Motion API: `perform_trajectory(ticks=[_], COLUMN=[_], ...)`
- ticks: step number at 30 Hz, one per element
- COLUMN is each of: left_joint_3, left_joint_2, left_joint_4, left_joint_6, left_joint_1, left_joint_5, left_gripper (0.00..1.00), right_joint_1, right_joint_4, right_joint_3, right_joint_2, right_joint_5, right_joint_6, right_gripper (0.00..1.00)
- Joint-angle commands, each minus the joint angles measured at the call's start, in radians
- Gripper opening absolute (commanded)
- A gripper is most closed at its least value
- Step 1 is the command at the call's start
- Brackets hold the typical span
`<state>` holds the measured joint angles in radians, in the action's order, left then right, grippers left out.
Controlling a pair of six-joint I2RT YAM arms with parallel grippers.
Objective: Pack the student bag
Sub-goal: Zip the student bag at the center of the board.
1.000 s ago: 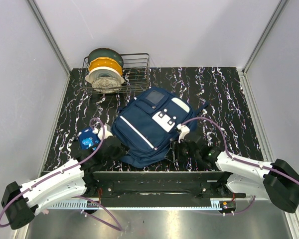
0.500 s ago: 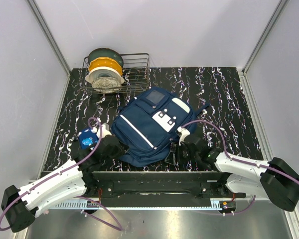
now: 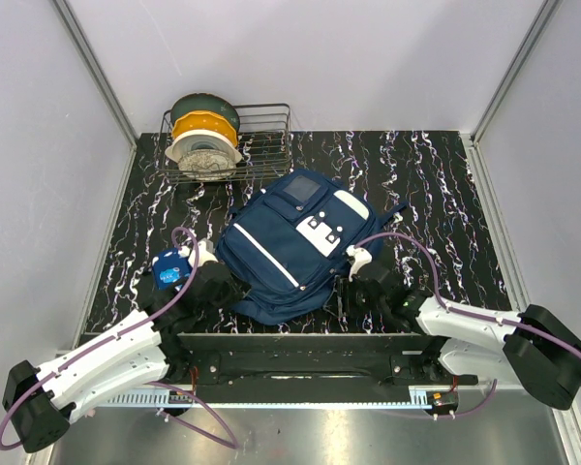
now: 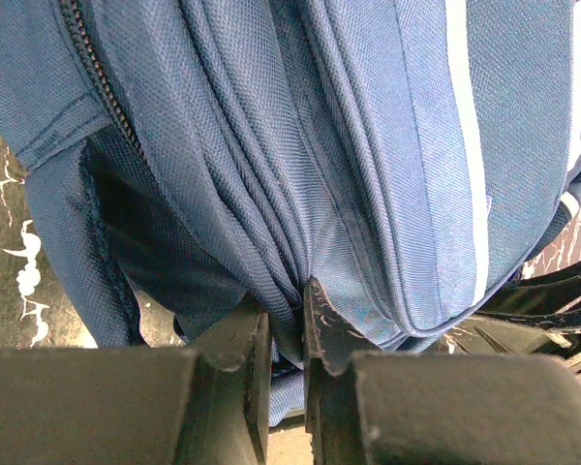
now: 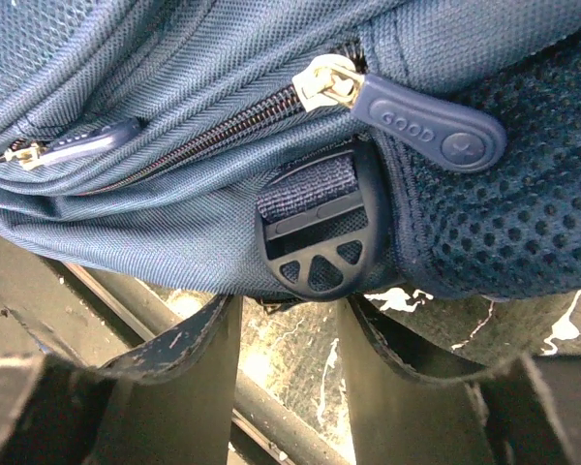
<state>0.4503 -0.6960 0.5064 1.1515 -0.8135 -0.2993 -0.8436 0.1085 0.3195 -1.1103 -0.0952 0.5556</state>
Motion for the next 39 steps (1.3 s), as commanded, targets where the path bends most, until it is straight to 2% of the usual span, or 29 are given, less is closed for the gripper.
perform_trajectory(ticks=[1,8,14,17,18,21,22,25,30,32,34,35,36,39], left_joint_3=[0.062,0.057,0.062,0.062,0.064,0.060,0.060,0.057,0.056,0.056,0.053,0.054,0.053,0.045], left_joint_2=[0.006,0.004,0.012,0.016,0.016,0.020,0.023,0.027,0.033,0.033,0.035,0.036,0.038,0.041], left_joint_4=[-0.104,-0.121,-0.123,-0.123,-0.121,-0.123,-0.123,-0.123,-0.121,-0.123,-0.123,-0.123,-0.124,-0.128], left_joint_6=[-0.021,-0.019,-0.021,-0.022,-0.022,-0.022,-0.022,-0.022,-0.022,-0.026,-0.027,-0.026,-0.027,-0.024], left_joint_1=[0.010,0.011,0.016,0.019,0.020,0.022,0.022,0.023,0.028,0.031,0.033,0.031,0.033,0.034], left_joint_5=[-0.015,-0.008,-0.003,-0.003,-0.001,0.002,0.002,0.002,0.003,0.006,0.006,0.008,0.008,0.009], left_gripper=[0.00,0.00,0.00,0.00,0.00,0.00,0.00,0.00,0.00,0.00,0.00,0.00,0.00,0.00], right_joint_1=[-0.005,-0.003,-0.008,-0.014,-0.015,-0.025,-0.025,-0.032,-0.040,-0.041,-0.043,-0.041,-0.041,-0.041], right_joint_4=[0.086,0.125,0.114,0.094,0.092,0.085,0.082,0.065,0.097,0.115,0.126,0.128,0.126,0.128], right_joint_3=[0.000,-0.008,0.004,0.012,0.013,0.023,0.029,0.049,0.049,0.044,0.032,0.029,0.032,0.030], right_joint_2=[0.027,-0.005,-0.026,-0.036,-0.042,-0.062,-0.069,-0.101,-0.131,-0.131,-0.126,-0.125,-0.125,-0.134], right_joint_5=[0.116,0.107,0.124,0.149,0.155,0.172,0.181,0.201,0.181,0.163,0.157,0.157,0.150,0.152], right_joint_6=[-0.022,-0.025,-0.026,-0.022,-0.020,-0.020,-0.019,-0.020,-0.020,-0.022,-0.014,-0.011,-0.011,-0.005], right_gripper=[0.47,0.39,0.24,0.24,0.24,0.39,0.41,0.41,0.29,0.28,0.32,0.37,0.47,0.47])
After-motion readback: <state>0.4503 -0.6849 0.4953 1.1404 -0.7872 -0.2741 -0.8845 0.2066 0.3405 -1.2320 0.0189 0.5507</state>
